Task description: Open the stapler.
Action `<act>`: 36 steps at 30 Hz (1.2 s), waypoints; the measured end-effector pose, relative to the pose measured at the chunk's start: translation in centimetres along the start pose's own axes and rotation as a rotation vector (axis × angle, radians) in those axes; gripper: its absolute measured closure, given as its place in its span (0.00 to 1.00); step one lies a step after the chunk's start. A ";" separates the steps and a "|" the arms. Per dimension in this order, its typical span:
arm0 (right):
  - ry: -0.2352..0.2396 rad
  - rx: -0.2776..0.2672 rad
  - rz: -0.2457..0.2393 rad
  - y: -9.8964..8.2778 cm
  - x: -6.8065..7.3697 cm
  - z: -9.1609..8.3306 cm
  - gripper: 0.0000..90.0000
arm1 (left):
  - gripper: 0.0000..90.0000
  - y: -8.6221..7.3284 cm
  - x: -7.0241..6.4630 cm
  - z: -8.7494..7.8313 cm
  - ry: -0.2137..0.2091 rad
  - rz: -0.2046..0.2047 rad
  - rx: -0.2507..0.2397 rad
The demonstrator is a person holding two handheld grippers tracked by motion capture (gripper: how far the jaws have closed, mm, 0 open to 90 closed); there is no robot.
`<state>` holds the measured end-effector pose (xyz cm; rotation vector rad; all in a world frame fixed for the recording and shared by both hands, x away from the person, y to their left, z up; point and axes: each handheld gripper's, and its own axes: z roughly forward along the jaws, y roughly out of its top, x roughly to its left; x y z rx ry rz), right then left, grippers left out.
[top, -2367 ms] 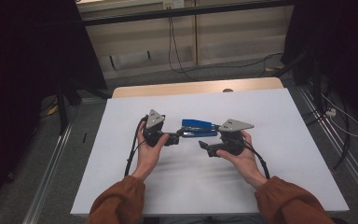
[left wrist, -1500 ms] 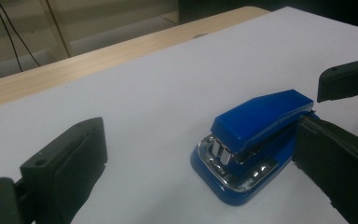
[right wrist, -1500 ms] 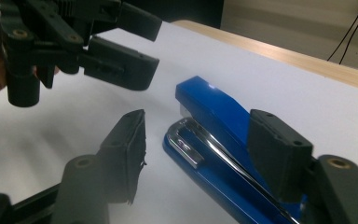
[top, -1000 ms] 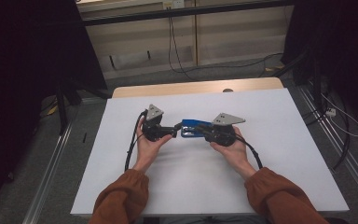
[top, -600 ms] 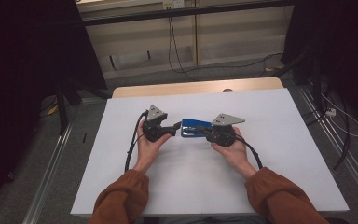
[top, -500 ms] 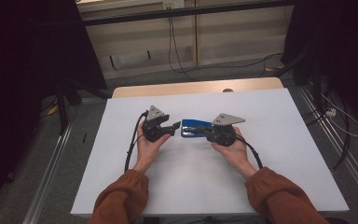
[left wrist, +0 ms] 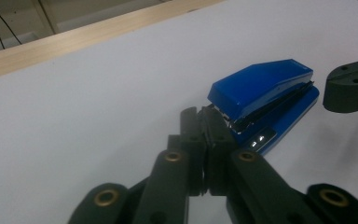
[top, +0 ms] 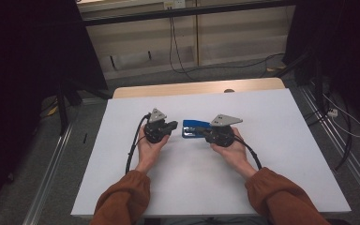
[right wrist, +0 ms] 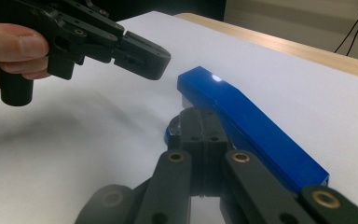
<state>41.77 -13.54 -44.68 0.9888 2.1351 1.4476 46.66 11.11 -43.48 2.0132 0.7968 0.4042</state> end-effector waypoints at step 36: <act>0.001 0.189 -0.065 0.8 0.2 4.3 1.00 | 1.00 -0.2 -0.5 1.9 -0.027 0.010 0.055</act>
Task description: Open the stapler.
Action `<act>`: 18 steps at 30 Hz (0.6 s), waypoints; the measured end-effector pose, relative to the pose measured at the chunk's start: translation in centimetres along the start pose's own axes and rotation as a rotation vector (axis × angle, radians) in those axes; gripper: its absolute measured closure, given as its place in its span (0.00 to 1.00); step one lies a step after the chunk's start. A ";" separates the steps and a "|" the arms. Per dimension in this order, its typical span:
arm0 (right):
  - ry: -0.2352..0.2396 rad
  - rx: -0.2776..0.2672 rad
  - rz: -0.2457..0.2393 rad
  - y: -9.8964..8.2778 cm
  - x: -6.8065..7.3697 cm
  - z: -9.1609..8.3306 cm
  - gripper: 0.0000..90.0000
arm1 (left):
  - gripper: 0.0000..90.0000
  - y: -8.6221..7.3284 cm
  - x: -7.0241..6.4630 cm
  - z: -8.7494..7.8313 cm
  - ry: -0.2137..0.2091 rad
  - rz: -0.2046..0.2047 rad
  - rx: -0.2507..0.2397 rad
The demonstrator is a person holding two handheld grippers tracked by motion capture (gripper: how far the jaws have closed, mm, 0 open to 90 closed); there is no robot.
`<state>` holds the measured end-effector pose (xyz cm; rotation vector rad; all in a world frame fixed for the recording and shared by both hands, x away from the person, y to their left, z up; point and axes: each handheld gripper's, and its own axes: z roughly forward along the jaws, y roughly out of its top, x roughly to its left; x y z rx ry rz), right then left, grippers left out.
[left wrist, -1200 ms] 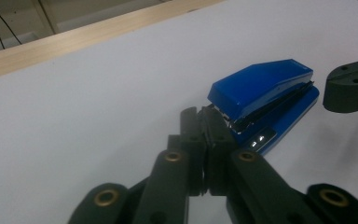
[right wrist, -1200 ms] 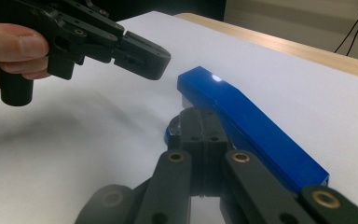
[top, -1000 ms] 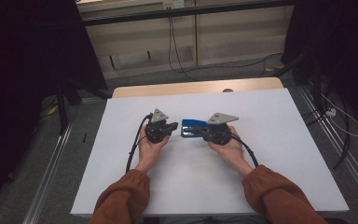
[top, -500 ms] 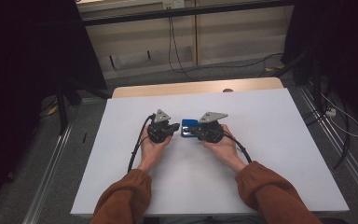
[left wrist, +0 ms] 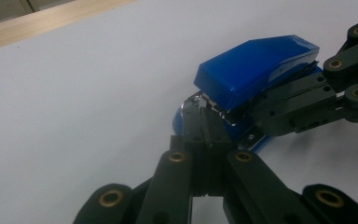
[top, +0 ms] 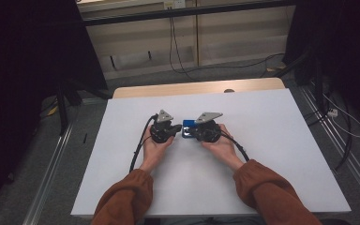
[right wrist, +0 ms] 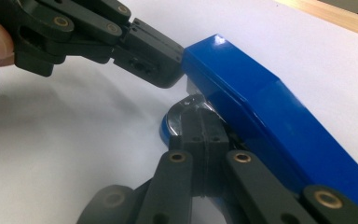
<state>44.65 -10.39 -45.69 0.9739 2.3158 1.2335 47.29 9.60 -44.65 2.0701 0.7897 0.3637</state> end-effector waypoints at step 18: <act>-0.005 -0.003 0.004 -0.1 -0.1 0.0 1.00 | 1.00 0.2 0.0 0.4 0.000 0.018 0.004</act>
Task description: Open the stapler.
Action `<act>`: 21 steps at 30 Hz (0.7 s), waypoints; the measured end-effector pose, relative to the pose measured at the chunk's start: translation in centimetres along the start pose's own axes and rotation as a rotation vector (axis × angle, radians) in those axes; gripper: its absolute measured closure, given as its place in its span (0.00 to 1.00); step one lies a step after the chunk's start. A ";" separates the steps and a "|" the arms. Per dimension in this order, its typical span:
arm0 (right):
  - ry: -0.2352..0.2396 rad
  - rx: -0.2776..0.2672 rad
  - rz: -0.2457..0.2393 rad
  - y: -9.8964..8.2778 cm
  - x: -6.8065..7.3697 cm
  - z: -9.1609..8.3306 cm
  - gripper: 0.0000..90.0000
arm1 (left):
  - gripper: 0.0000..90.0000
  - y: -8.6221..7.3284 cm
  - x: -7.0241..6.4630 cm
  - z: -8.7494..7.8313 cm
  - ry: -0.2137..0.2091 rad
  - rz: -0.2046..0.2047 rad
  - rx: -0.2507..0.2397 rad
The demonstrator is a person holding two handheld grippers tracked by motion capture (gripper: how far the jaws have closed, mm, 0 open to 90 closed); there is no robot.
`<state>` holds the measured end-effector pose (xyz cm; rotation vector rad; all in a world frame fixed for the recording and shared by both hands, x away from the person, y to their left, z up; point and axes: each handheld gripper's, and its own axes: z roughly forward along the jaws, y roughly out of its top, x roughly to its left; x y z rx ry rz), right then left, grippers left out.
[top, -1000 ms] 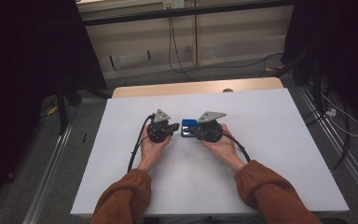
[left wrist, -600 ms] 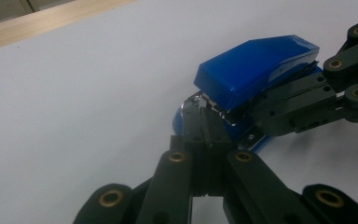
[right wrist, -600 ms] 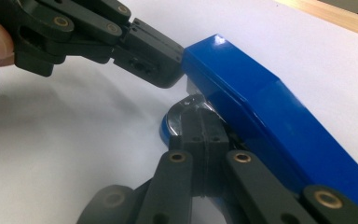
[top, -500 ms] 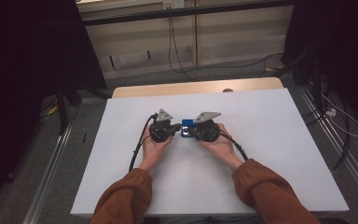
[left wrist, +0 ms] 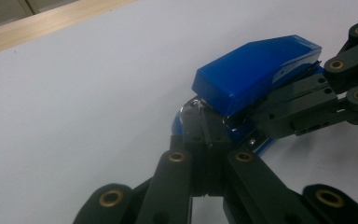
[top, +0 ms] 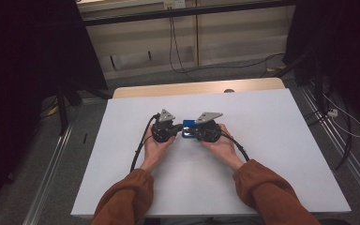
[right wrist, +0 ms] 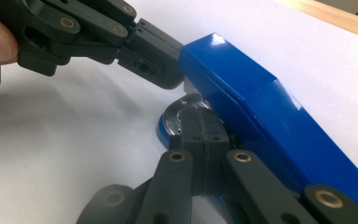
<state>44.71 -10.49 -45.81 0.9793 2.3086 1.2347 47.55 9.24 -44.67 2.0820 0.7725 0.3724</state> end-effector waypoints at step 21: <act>-0.007 -0.018 0.005 -0.1 0.0 0.1 1.00 | 1.00 0.5 -0.1 -0.2 0.004 -0.001 -0.017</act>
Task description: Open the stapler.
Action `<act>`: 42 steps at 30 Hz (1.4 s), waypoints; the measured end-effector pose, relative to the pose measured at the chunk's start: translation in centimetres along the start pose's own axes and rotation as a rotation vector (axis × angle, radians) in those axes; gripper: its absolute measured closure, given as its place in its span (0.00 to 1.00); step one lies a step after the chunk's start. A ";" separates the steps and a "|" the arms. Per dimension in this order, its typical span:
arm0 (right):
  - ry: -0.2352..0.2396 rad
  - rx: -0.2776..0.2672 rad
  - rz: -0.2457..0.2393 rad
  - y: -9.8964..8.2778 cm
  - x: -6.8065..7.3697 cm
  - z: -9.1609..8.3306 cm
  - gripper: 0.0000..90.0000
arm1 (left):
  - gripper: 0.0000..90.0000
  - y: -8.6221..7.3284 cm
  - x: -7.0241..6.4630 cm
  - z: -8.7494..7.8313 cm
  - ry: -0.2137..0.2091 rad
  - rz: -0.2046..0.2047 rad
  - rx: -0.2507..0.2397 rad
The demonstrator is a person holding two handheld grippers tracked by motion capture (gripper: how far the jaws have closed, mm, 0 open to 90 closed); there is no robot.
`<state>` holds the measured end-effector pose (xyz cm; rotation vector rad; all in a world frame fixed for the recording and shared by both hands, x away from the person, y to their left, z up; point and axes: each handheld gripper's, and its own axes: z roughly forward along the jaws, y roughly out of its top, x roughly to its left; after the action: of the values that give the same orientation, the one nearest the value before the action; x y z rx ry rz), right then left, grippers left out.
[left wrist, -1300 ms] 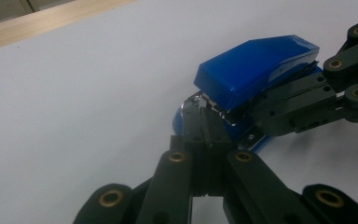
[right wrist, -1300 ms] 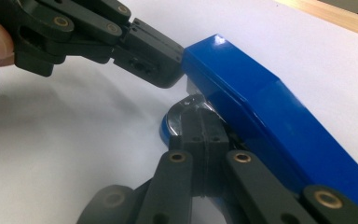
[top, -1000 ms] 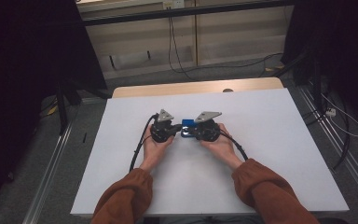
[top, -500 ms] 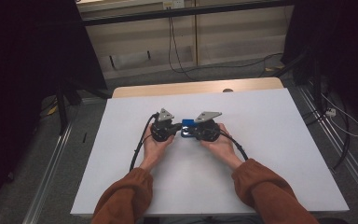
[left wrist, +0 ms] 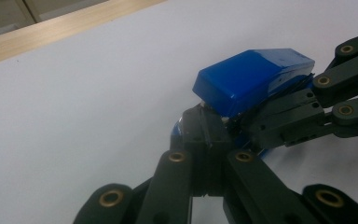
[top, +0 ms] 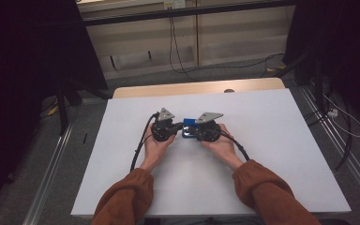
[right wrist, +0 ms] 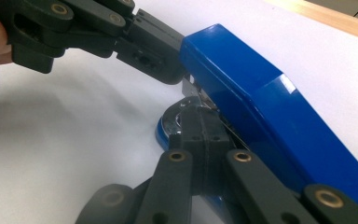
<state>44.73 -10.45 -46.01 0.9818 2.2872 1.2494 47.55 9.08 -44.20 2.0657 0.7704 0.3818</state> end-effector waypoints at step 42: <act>-0.005 0.008 0.009 0.0 -0.2 -0.2 1.00 | 1.00 2.1 -0.6 -1.1 -0.045 -0.013 -0.081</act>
<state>44.77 -10.72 -45.91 0.9975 2.2884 1.2408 47.35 8.49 -41.87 1.9859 0.7299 0.3529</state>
